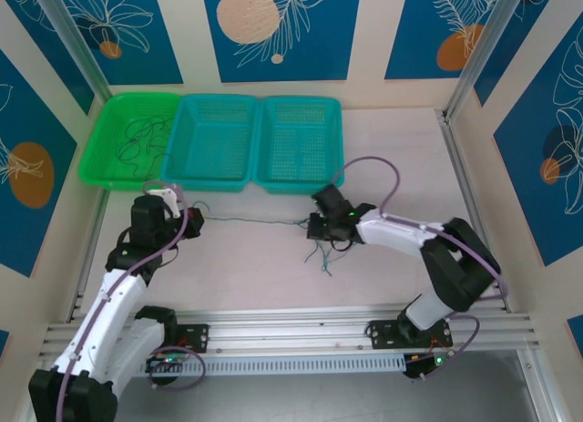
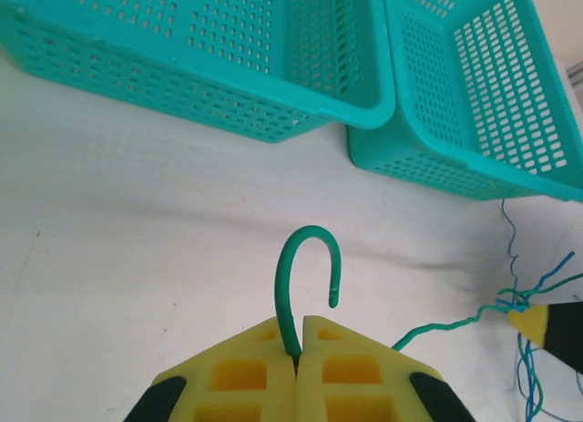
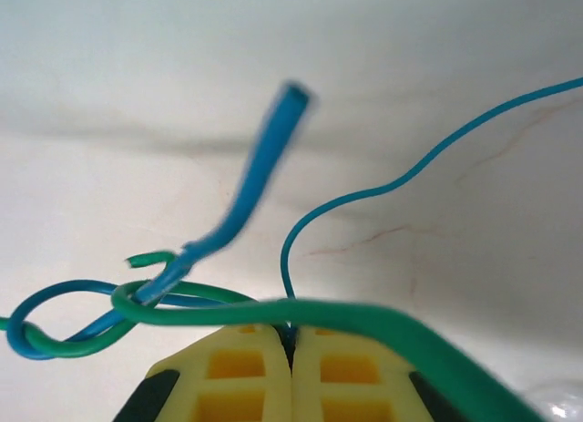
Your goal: Untangle the cables
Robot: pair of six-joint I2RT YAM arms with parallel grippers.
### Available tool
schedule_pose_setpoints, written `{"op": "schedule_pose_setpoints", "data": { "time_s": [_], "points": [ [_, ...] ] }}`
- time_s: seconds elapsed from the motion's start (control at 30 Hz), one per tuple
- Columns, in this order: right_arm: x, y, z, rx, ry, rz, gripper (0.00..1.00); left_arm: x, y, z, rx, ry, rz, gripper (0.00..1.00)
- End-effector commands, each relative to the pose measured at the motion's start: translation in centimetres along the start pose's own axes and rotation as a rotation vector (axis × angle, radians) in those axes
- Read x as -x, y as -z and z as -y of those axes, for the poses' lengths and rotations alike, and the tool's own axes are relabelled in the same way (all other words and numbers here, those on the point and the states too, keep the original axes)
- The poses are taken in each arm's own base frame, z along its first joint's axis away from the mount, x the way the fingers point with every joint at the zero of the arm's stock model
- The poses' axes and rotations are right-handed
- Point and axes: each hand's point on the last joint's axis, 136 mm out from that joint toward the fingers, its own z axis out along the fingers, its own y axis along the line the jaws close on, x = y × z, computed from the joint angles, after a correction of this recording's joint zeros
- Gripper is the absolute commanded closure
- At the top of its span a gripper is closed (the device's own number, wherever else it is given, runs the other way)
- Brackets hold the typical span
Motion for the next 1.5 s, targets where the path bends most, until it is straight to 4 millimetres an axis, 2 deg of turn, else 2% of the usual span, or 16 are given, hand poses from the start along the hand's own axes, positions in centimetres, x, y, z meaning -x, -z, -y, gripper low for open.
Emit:
{"op": "schedule_pose_setpoints", "data": {
  "time_s": [0.0, 0.2, 0.3, 0.4, 0.5, 0.6, 0.7, 0.77, 0.87, 0.97, 1.13, 1.23, 1.3, 1.47],
  "points": [
    [-2.2, 1.5, 10.4, -0.276, -0.172, -0.046, 1.0, 2.3, 1.4, -3.2, 0.128, 0.051, 0.105, 1.0],
    [-0.9, 4.4, 15.6, -0.281, -0.441, 0.026, 1.0, 2.3, 1.6, -4.2, 0.157, 0.066, 0.109, 1.0],
    [-0.2, 5.5, 16.6, -0.256, -0.488, 0.054, 1.0, 2.4, 1.8, -4.3, 0.158, 0.06, 0.109, 1.0],
    [0.8, 5.6, 14.7, -0.146, -0.447, 0.053, 1.0, 2.4, 1.1, -2.4, 0.036, 0.042, 0.097, 1.0],
    [1.0, 5.3, 11.7, -0.027, -0.388, 0.019, 1.0, 3.6, 1.2, 1.8, -0.198, 0.02, 0.125, 1.0],
    [1.0, 5.3, 10.4, 0.003, -0.365, 0.019, 1.0, 6.4, 3.5, 5.6, -0.36, -0.019, 0.22, 1.0],
    [1.2, 5.4, 9.6, 0.021, -0.349, 0.022, 1.0, 9.8, 6.5, 8.0, -0.408, -0.075, 0.335, 1.0],
    [1.3, 5.5, 9.5, 0.017, -0.343, 0.02, 1.0, 12.1, 7.8, 8.6, -0.386, -0.089, 0.4, 1.0],
    [1.3, 5.6, 9.4, 0.016, -0.34, 0.016, 1.0, 15.5, 8.0, 7.6, -0.274, -0.07, 0.485, 1.0],
    [1.1, 5.7, 9.2, 0.017, -0.34, 0.011, 1.0, 18.6, 7.0, 4.7, -0.102, -0.006, 0.562, 1.0],
    [0.5, 6.1, 9.1, 0.01, -0.336, 0.013, 1.0, 23.2, 4.8, 1.5, 0.009, 0.054, 0.746, 1.0],
    [0.3, 6.5, 9.1, 0.011, -0.331, 0.012, 1.0, 25.3, 2.2, 0.1, 0.051, 0.089, 0.765, 1.0],
    [0.3, 7.0, 8.9, 0.014, -0.326, 0.017, 1.0, 26.2, -0.5, -0.6, 0.059, 0.113, 0.732, 1.0],
    [0.5, 8.2, 8.8, 0.023, -0.324, 0.05, 1.0, 26.7, -6.7, -3.0, 0.079, 0.231, 0.637, 1.0]
  ]
}}
